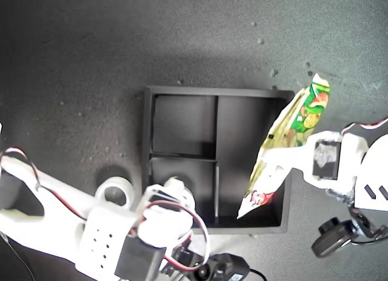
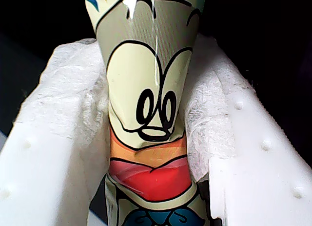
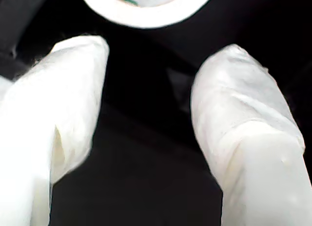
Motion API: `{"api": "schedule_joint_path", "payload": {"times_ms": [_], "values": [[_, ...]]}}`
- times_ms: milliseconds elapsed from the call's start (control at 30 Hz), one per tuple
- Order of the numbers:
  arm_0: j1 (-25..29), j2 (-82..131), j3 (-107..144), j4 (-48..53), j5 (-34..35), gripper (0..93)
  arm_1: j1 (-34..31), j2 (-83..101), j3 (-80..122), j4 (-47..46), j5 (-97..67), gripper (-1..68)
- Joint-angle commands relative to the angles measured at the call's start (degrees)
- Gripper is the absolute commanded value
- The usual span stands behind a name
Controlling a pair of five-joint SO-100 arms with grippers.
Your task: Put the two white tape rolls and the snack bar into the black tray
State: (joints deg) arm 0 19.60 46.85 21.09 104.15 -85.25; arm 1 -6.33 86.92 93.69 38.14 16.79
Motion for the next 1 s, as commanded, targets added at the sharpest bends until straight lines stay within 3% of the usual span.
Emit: {"api": "schedule_joint_path", "payload": {"times_ms": [0,200,433,500,733,967], "values": [[-2.3,12.6,5.9,1.1,1.2,12.0,-1.1,-2.1,-6.4,1.5,0.4,-0.4],[-5.1,29.7,22.3,1.1,-1.7,11.0,-1.9,-7.6,-11.9,5.9,0.3,1.1],[-4.5,46.3,42.8,0.1,-14.9,11.8,-2.7,-7.6,-14.9,18.3,-1.5,29.7],[-3.5,48.3,46.7,-0.9,-17.8,12.3,-3.2,-7.6,-15.9,20.7,-1.8,34.6],[2.9,50.0,58.1,-14.2,-22.4,13.2,-2.8,-7.6,-23.3,29.3,-4.0,36.0],[9.0,42.5,58.7,-23.6,-26.5,13.8,4.9,-7.4,-42.5,46.0,-5.5,34.7]]}}
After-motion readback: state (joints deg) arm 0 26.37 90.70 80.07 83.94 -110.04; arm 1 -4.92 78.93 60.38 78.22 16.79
